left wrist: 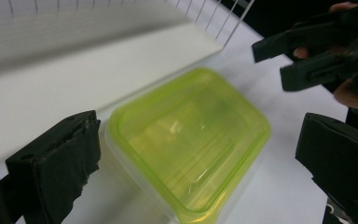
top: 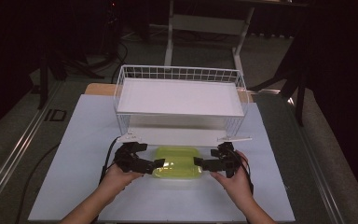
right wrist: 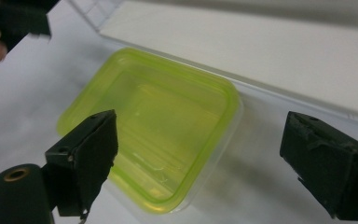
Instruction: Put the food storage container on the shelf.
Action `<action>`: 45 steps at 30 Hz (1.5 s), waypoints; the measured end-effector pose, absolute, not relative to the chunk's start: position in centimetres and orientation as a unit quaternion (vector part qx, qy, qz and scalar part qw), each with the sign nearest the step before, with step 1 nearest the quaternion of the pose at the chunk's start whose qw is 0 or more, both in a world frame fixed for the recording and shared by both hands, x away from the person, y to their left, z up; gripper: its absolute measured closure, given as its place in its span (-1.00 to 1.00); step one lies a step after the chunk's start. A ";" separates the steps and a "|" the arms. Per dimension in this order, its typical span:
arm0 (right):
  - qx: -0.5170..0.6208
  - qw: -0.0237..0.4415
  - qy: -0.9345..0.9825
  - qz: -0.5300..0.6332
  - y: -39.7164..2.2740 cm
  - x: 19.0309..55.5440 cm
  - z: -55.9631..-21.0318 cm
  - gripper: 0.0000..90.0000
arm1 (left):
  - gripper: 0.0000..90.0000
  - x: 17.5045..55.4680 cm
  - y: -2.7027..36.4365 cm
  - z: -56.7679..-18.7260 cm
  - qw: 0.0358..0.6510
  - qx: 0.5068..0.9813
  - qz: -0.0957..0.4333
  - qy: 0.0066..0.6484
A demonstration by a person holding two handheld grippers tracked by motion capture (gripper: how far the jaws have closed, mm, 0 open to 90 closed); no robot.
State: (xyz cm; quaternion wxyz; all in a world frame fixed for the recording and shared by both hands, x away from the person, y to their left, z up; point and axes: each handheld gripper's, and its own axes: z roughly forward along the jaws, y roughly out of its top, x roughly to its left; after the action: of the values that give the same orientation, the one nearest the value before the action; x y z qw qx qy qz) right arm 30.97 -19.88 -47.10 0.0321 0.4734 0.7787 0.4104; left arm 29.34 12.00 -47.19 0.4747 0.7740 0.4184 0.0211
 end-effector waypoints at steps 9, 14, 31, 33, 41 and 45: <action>0.518 -0.005 0.761 0.392 -20.1 31.5 -48.4 -0.08 | -0.96 30.4 12.0 -49.2 0.458 0.759 -0.015 0.463; 0.538 -0.025 0.753 0.378 -20.1 31.7 -49.5 0.03 | -0.49 30.9 12.3 -50.2 0.443 0.744 -0.028 0.499; 0.537 -0.034 0.757 0.371 -19.3 31.7 -50.4 0.54 | 0.46 31.2 12.4 -51.4 0.418 0.737 -0.052 0.529; 0.536 -0.037 0.757 0.371 -19.4 31.7 -50.4 0.55 | 0.50 31.2 12.1 -51.3 0.408 0.743 -0.055 0.528; 0.536 -0.044 0.754 0.378 -19.5 31.3 -50.3 0.61 | 0.60 30.6 11.8 -51.0 0.402 0.737 -0.058 0.540; 0.535 -0.049 0.751 0.384 -19.6 31.1 -50.3 0.65 | 0.65 30.1 11.7 -50.7 0.401 0.731 -0.058 0.548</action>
State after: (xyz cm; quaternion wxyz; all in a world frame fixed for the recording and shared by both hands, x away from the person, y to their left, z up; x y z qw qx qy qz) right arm 31.06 -19.65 -50.28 -0.0487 0.5352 0.7508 0.3840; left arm 30.05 11.68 -50.68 0.4009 0.7315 0.5484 -0.0584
